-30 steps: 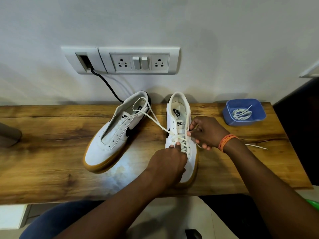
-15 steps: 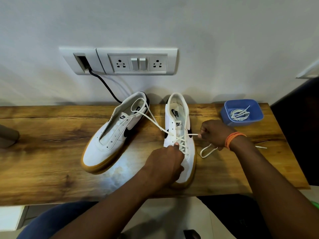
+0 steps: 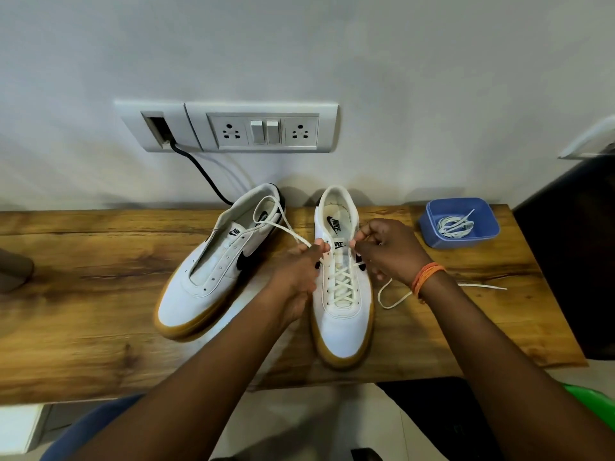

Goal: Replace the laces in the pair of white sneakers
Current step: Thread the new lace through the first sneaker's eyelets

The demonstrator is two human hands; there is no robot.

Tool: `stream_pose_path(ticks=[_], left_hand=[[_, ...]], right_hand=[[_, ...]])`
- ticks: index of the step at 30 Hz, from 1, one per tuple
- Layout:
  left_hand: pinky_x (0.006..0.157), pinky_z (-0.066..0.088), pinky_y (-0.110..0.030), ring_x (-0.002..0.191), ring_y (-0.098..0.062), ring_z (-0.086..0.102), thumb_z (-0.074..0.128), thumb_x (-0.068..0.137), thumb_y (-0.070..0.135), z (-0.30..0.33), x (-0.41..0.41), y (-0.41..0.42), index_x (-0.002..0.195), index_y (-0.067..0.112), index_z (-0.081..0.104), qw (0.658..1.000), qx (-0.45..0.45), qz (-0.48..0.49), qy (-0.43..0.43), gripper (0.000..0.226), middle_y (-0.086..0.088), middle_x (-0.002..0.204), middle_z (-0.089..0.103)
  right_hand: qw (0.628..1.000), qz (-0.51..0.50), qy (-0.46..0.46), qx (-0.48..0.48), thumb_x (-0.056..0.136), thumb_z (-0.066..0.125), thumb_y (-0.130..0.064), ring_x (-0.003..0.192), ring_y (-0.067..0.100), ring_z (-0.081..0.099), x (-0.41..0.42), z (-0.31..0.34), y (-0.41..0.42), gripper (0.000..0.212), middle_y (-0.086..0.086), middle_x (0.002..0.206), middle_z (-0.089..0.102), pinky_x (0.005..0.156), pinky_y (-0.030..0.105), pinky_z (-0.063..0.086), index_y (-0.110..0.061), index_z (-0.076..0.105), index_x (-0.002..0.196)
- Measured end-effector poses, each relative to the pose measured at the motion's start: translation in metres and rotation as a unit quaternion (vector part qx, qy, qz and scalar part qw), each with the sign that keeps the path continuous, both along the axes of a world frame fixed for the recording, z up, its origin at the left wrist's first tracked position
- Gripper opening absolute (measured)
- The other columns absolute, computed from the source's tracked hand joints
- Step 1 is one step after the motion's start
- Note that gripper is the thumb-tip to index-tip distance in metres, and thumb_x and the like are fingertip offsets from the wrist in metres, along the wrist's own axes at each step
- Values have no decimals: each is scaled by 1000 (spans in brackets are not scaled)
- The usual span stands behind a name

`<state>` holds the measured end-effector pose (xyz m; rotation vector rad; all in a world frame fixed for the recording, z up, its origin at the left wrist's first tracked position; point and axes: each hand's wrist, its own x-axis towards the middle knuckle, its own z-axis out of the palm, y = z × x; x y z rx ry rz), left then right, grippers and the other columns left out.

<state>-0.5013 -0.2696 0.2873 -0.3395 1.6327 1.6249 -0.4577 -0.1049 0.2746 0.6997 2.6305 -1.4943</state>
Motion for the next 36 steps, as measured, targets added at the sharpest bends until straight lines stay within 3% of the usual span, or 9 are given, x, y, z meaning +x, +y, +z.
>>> stream_pose_path(ticks=[5, 8, 12, 15, 19, 24, 28, 32, 36], left_hand=[[55, 42, -12, 55, 6, 56, 43, 105, 21, 20, 3, -1, 101, 3, 66, 974, 55, -91, 199, 29, 1, 82, 68], [48, 39, -9, 51, 2, 56, 40, 105, 11, 36, 9, -5, 104, -8, 62, 945, 89, -214, 229, 28, -11, 87, 66], [47, 39, -10, 48, 1, 54, 43, 104, 9, 39, 8, -16, 107, -12, 63, 917, 67, -329, 213, 29, -24, 98, 69], [46, 37, -14, 45, 0, 50, 50, 102, 16, 39, -8, -31, 109, -2, 66, 912, 42, -362, 188, 25, -17, 93, 73], [49, 34, -21, 47, -8, 44, 62, 96, 25, 48, -35, -52, 110, 5, 67, 891, 36, -419, 170, 25, -12, 94, 76], [39, 31, -14, 41, -6, 36, 57, 96, 13, 65, -53, -67, 94, 4, 67, 923, 119, -318, 181, 13, -19, 97, 74], [39, 34, -19, 38, -7, 41, 68, 89, 14, 64, -53, -67, 84, 9, 70, 938, 51, -190, 284, 7, -10, 83, 76], [47, 46, -23, 44, 0, 54, 77, 82, 27, 51, -57, -64, 77, 20, 74, 878, -128, -29, 461, 10, 6, 65, 70], [61, 50, -32, 67, -13, 64, 67, 86, 30, 44, -54, -66, 83, 22, 68, 777, -260, -29, 573, 9, 8, 72, 69]], right_hand=[[957, -74, 34, -279, 93, 61, -43, 57, 20, 48, -4, 22, -22, 43, 6, 61, 54, 56, 32, 46, -3, 66, 79], [900, -28, -9, -434, 89, 53, -59, 41, 15, 34, -1, 25, -28, 54, 0, 46, 36, 57, 37, 44, -10, 58, 69], [859, -41, 5, -510, 82, 66, -40, 52, 17, 60, 8, 40, -27, 29, 9, 78, 67, 47, 31, 49, -12, 69, 79], [793, -172, 67, -580, 85, 57, -31, 83, 23, 71, 14, 58, -10, 23, 3, 75, 67, 76, 41, 58, -14, 64, 71], [754, -301, 120, -572, 91, 55, -32, 70, 18, 72, 31, 59, 24, 31, -3, 69, 67, 65, 39, 61, -16, 68, 68], [765, -376, 69, -519, 101, 46, -35, 71, 14, 65, 42, 39, 34, 30, -1, 70, 68, 54, 29, 59, -16, 65, 87], [777, -393, 31, -491, 101, 46, -37, 69, 12, 51, 36, 30, 20, 31, -1, 72, 54, 62, 29, 49, -13, 66, 97], [792, -376, 21, -481, 100, 49, -37, 54, 7, 35, 32, 27, 6, 30, -5, 55, 39, 52, 22, 41, -13, 67, 101], [792, -344, 41, -504, 99, 53, -29, 51, 5, 41, 33, 26, -2, 25, -6, 54, 45, 44, 16, 43, -9, 68, 99]])
